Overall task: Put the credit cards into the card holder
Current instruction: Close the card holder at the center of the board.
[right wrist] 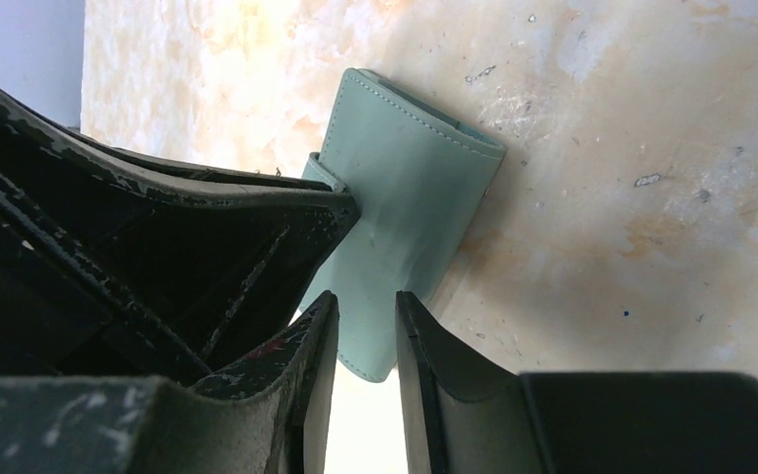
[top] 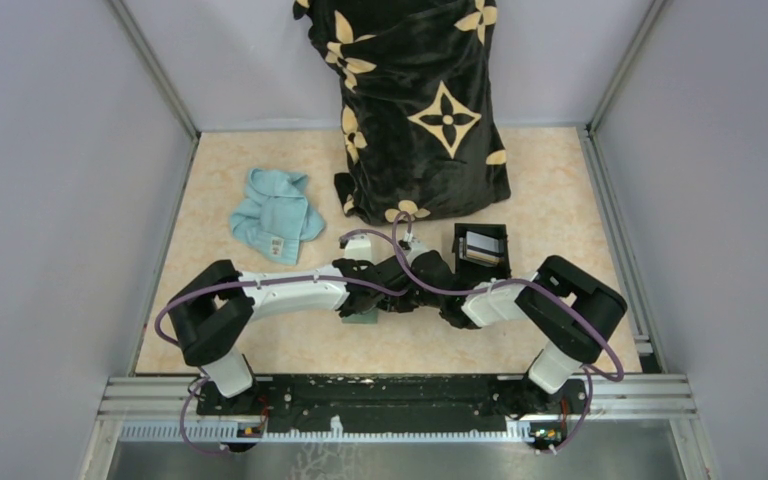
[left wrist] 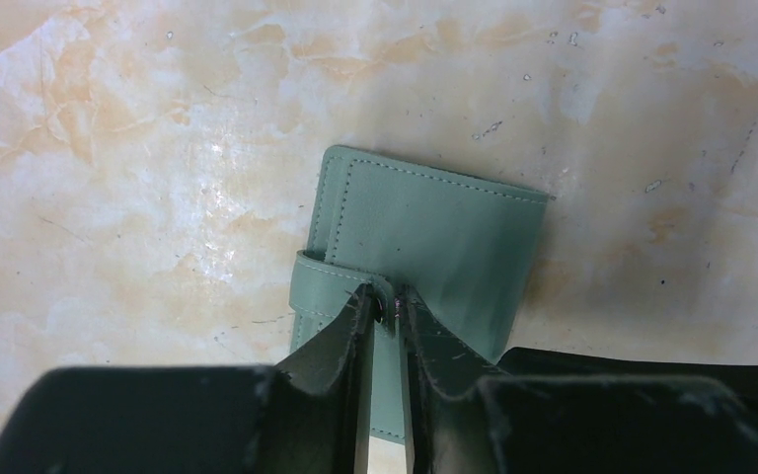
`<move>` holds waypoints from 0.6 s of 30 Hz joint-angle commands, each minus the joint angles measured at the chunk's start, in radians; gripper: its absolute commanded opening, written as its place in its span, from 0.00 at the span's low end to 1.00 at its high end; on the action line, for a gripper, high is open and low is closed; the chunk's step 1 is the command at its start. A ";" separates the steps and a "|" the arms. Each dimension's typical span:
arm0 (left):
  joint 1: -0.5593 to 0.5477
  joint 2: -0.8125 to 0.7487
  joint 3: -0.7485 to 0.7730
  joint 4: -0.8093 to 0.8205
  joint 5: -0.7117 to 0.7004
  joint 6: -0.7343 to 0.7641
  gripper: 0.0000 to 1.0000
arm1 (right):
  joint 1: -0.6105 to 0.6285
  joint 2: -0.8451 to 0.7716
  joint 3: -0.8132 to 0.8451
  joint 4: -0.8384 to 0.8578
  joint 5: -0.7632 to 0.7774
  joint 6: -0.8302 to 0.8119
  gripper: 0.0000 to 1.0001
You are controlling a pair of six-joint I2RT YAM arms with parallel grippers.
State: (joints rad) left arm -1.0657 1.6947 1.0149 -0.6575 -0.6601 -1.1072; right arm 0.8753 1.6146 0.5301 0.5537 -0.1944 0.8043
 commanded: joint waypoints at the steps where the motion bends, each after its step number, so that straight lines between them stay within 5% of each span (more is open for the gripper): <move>1: -0.012 0.026 0.016 0.026 0.031 -0.054 0.20 | 0.006 0.012 -0.006 0.063 -0.011 -0.010 0.28; 18: -0.039 0.031 0.056 -0.025 0.007 -0.076 0.18 | 0.005 0.023 -0.011 0.069 -0.011 -0.007 0.25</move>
State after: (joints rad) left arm -1.0832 1.7092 1.0359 -0.6781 -0.6674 -1.1324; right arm 0.8753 1.6283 0.5297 0.5743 -0.2035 0.8043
